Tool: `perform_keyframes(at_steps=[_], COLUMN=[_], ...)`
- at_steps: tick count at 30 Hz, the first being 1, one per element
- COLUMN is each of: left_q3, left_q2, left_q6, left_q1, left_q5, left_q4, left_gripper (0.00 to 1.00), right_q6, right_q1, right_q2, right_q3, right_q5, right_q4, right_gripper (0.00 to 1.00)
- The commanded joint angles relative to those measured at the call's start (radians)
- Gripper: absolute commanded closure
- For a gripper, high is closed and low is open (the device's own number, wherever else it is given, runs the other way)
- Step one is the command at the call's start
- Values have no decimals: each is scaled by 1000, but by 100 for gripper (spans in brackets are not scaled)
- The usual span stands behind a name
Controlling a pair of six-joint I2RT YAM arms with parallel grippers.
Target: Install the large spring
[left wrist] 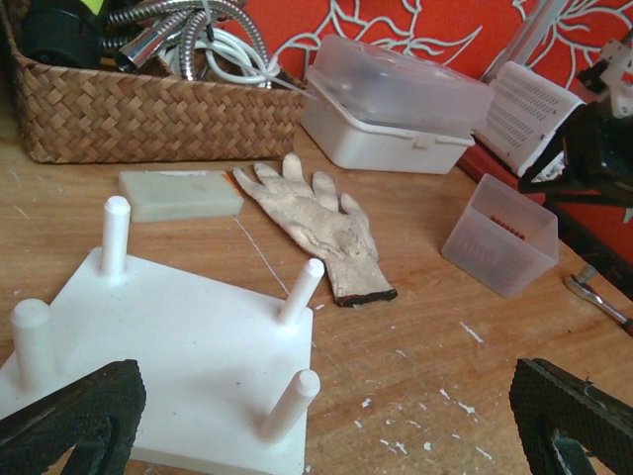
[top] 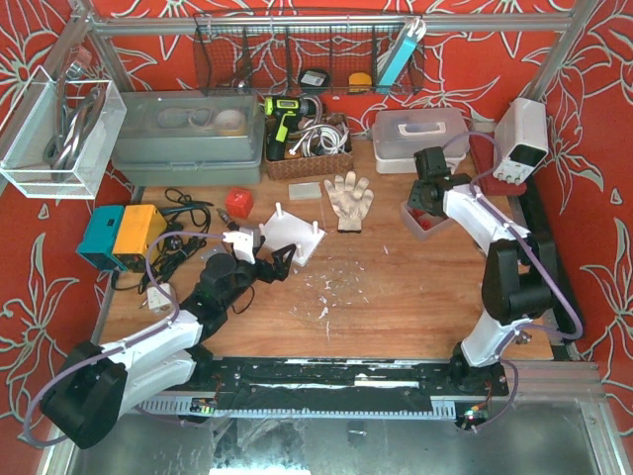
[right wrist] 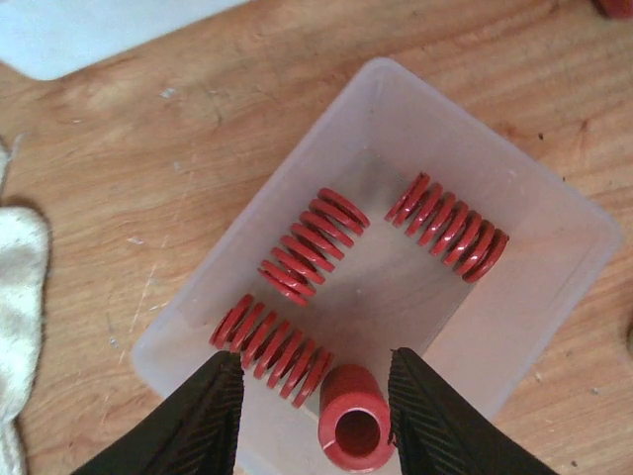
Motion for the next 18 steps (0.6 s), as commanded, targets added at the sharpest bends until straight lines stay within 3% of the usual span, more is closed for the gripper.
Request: perform_keyframes(at_steps=[1, 18], left_q3=[24, 30], left_q2=[6, 10], left_q6=[13, 15], left_q1=[-10, -10], left_q5=[10, -7], left_q4=[33, 22], left_gripper=[0, 0], right_q6=[121, 219], right_q1=[-18, -50], right_q2=[53, 199], right_q3=[37, 51], right_q5=[-13, -17], right_q4=[-38, 70], right_gripper=[56, 60])
